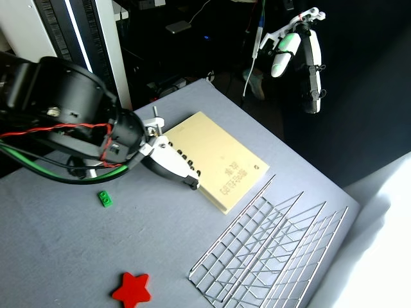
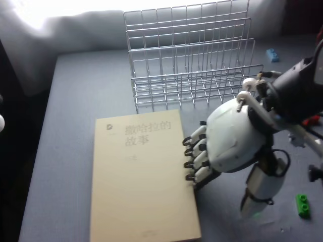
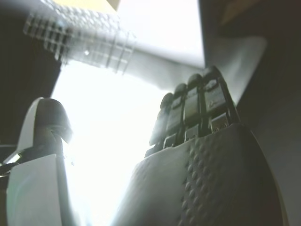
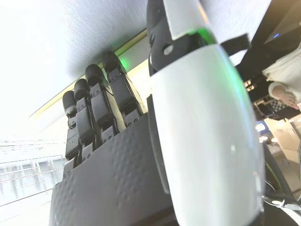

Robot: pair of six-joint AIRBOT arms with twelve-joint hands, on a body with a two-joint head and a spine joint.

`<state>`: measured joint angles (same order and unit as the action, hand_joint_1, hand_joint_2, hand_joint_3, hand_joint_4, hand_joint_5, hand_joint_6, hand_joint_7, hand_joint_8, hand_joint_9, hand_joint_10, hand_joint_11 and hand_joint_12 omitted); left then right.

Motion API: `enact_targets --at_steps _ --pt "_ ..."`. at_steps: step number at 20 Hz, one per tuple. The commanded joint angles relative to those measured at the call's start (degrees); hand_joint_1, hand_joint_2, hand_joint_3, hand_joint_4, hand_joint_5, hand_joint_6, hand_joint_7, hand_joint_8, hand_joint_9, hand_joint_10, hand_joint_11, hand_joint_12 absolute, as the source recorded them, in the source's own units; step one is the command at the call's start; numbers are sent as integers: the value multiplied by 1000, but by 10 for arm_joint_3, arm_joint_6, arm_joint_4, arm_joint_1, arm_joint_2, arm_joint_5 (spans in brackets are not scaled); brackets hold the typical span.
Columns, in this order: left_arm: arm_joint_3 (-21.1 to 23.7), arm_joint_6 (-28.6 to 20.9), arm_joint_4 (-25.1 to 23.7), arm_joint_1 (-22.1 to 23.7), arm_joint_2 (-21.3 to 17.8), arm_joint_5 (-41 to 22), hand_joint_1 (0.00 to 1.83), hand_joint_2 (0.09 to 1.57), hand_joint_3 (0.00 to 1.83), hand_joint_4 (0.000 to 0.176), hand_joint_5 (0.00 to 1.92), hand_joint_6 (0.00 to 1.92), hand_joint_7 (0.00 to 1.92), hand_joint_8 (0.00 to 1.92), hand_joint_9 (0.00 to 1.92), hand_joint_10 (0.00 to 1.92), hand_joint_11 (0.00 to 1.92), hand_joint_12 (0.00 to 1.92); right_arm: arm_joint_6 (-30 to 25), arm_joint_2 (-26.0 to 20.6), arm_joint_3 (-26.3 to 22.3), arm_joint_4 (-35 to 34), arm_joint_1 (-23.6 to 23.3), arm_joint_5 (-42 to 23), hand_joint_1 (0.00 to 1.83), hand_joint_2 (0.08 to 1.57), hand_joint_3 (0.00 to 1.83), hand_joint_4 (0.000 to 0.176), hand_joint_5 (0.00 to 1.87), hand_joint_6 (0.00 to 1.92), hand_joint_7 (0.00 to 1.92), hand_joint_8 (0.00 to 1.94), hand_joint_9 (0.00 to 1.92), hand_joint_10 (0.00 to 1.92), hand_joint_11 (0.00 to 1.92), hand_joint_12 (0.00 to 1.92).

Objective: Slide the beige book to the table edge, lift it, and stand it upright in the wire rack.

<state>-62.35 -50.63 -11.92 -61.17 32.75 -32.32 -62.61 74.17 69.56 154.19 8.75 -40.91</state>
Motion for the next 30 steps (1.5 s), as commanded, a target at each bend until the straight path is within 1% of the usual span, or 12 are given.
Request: enact_targets --at_steps 1,2,3,5,7,8,10,16,18,23,25,30 --pt "-5 -37 -1 7 -5 -5 773 1019 0 0 0 0 0 0 0 0 0 0 -6 5 3 -13 -6 30 168 1138 0 0 151 3 148 4 125 4 0 398" --pt "-8 -60 -18 10 -5 12 773 1019 0 0 0 0 0 0 0 0 0 0 -9 11 4 -13 -6 30 168 1138 0 0 151 3 148 4 125 4 0 398" --pt "-13 -104 -57 15 -5 37 739 1022 1 0 0 0 0 0 0 0 0 0 -10 19 6 -13 -6 32 147 1146 2 0 126 2 126 2 111 2 0 325" --pt "-25 -205 -147 17 -2 59 711 1038 7 0 0 0 0 0 0 0 0 0 -12 36 11 -13 -7 38 179 1142 0 0 157 7 148 5 131 6 0 395" --pt "-32 -247 -182 17 1 68 742 1042 7 0 0 0 0 0 0 0 0 0 -20 46 15 -13 -9 39 170 1136 0 0 178 8 171 7 157 10 0 475" --pt "-35 -274 -211 18 3 72 733 1040 5 0 0 0 0 0 0 0 0 0 -23 50 16 -13 -10 40 162 1141 0 0 164 4 165 2 148 3 0 432" --pt "-48 -386 -346 23 6 74 718 1026 0 0 0 0 0 0 0 0 0 0 -35 63 19 -13 -10 47 181 1137 1 0 168 0 156 0 133 0 0 397" --pt "-70 -476 -378 17 24 77 694 1031 0 0 0 0 0 0 0 0 0 0 -45 90 20 -11 -12 62 203 1144 2 0 161 1 144 1 117 0 0 338" --pt "-75 -509 -391 22 34 87 673 1037 1 0 0 0 0 0 0 0 0 0 -47 100 22 -9 -14 62 221 1135 0 0 186 5 173 5 145 6 0 395" --pt "-97 -524 -421 26 62 83 697 1024 0 0 0 0 0 0 0 0 0 0 -58 113 22 -8 -15 69 210 1145 1 0 141 0 129 1 102 0 0 324" --pt "-106 -532 -427 28 74 83 732 1013 0 0 0 0 0 0 0 0 0 0 -63 118 22 -8 -15 70 202 1146 1 0 144 0 132 0 100 0 0 337" --pt "-122 -535 -427 43 96 87 658 1023 1 0 0 0 0 0 0 0 0 0 -69 131 22 -8 -17 70 252 1129 0 0 173 0 165 0 139 3 0 409"
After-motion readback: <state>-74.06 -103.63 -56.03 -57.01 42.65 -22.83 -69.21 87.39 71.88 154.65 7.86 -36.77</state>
